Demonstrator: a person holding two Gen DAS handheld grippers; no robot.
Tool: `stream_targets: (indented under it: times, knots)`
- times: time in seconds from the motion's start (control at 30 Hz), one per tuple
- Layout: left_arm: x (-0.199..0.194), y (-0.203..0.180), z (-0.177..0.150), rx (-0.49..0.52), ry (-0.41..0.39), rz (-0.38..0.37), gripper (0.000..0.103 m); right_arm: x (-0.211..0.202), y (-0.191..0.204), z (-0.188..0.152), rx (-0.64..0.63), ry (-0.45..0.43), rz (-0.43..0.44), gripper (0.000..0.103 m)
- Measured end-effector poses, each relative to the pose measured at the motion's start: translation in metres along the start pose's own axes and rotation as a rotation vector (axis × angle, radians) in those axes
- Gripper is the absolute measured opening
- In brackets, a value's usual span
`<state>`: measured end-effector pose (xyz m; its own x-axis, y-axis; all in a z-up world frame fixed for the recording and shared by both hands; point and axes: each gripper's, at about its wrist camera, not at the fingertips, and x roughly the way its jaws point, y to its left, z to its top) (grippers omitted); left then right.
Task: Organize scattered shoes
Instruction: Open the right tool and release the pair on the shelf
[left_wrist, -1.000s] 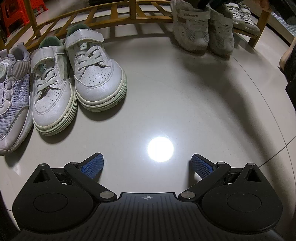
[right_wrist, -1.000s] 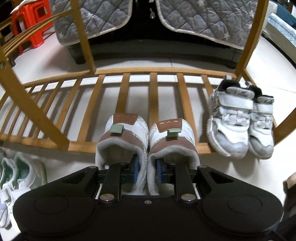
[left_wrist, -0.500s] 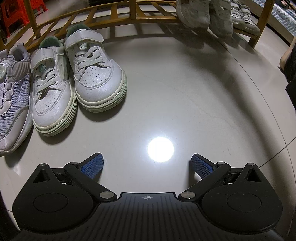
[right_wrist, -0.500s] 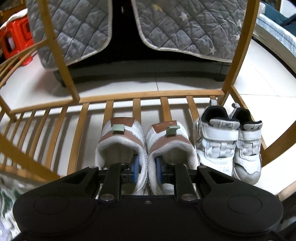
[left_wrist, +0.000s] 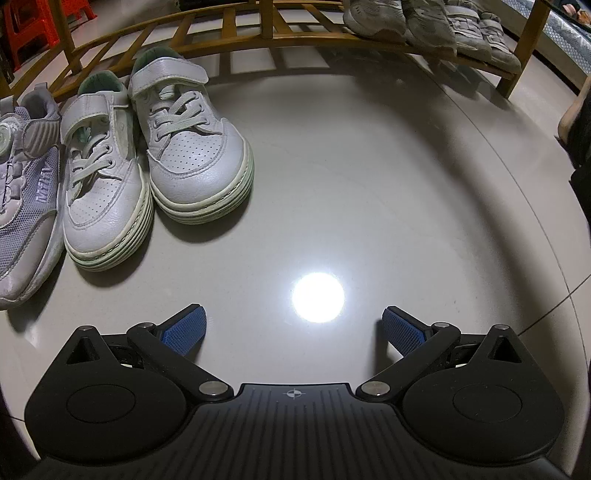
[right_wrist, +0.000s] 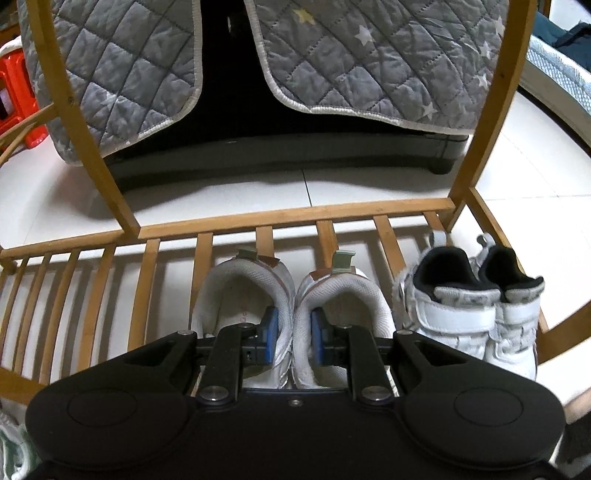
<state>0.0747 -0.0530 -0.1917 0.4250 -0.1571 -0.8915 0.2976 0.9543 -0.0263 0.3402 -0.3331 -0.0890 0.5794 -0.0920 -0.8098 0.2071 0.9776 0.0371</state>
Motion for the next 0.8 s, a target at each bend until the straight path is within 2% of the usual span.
stream_targets:
  times: [0.23, 0.27, 0.3, 0.53, 0.8]
  knots:
    - [0.0, -0.004, -0.001, -0.016, -0.002, 0.007, 0.102, 0.004, 0.002, 0.002, -0.026, -0.004, 0.003, 0.022]
    - [0.0, -0.005, -0.001, -0.018, -0.003, 0.006, 0.102, 0.002, 0.002, 0.003, -0.028, -0.006, 0.01, 0.024]
    - [0.0, -0.005, -0.001, -0.018, -0.003, 0.006, 0.102, 0.001, 0.002, 0.003, -0.031, -0.008, 0.018, 0.032]
    - [0.005, -0.011, 0.0, -0.003, -0.007, 0.011, 0.102, -0.018, 0.007, 0.001, -0.061, -0.037, 0.013, 0.037]
    - [0.006, -0.013, 0.0, 0.003, -0.011, 0.014, 0.102, -0.054, 0.018, -0.026, -0.123, -0.04, 0.079, 0.044]
